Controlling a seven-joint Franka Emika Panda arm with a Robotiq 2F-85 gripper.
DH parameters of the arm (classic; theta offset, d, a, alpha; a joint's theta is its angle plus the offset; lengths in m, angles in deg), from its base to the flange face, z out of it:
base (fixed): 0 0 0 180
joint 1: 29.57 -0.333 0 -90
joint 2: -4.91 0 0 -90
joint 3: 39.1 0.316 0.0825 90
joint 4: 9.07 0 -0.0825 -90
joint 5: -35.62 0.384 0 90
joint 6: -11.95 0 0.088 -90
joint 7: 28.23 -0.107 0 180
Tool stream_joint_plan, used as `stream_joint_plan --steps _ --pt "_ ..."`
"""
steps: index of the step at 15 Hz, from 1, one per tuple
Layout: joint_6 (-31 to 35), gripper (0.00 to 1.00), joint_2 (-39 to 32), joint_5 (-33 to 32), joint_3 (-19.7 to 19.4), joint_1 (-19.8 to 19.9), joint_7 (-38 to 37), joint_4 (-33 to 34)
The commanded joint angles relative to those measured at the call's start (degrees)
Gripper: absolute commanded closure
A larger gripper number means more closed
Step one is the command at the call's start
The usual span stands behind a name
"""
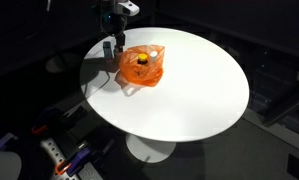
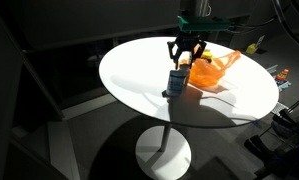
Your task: Pick up the white medicine bottle from the table and put it in the orange plastic bag
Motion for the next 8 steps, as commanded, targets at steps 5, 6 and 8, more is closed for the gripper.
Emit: stream_joint_plan --steps 5,6,8 --pt "-1.2 0.81 4.9 1.6 0.4 -0.3 1.5 -1.4" --pt "-1.3 0.81 6.2 1.3 0.2 -0.5 1.0 -2.0" --pt "-1.3 0.81 8.5 0.7 -0.2 -0.5 0.0 -3.1"
